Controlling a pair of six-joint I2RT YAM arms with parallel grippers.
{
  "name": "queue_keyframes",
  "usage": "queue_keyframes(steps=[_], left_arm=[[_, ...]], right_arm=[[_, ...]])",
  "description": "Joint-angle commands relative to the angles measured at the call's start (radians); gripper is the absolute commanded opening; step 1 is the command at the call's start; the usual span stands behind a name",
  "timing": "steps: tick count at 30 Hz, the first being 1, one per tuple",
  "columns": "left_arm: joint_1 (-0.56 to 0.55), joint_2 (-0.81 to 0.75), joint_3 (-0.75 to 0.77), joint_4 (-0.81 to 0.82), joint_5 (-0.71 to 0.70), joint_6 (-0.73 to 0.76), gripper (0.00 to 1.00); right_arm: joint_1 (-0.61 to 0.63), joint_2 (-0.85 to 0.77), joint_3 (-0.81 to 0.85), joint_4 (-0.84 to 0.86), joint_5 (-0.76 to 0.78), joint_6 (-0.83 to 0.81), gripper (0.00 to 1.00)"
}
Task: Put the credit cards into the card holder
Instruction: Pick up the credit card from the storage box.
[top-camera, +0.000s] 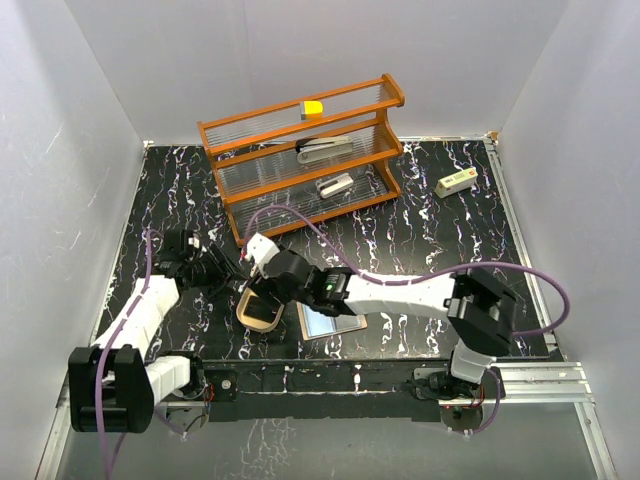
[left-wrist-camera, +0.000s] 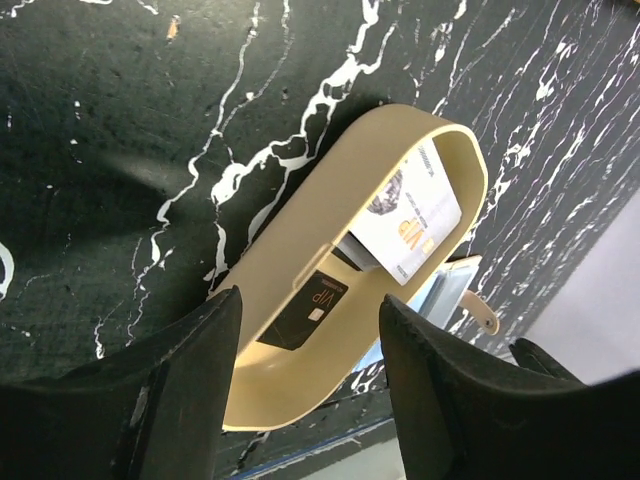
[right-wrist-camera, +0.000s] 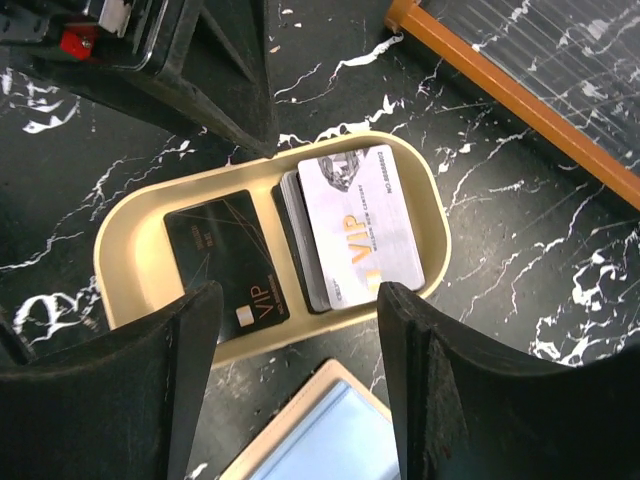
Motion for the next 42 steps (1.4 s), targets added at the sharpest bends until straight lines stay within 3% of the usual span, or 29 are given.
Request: queue_keyframes(steps=[1,18,30,42], left_arm=[[0.089,0.039,-0.042,0.028,0.184,-0.006,0.55],[0.251,0.022,-0.145,0.117,0.177,-0.089,0.57],[0.252,0.058,-0.147,0.143,0.186,-0.081,0.57],[0.252,0.059,-0.145,0.143,0.202,-0.071,0.57]], right_arm=[[0.015,0.076,0.085,0.054,0.079,-0.125,0.62],[0.026,0.33,0.2,0.043,0.173,-0.207,0.64],[0.031,0.296,0.162,0.01,0.088,-0.112,0.53],[0.056,0.278,0.137,0.018,0.132,-0.093,0.47]])
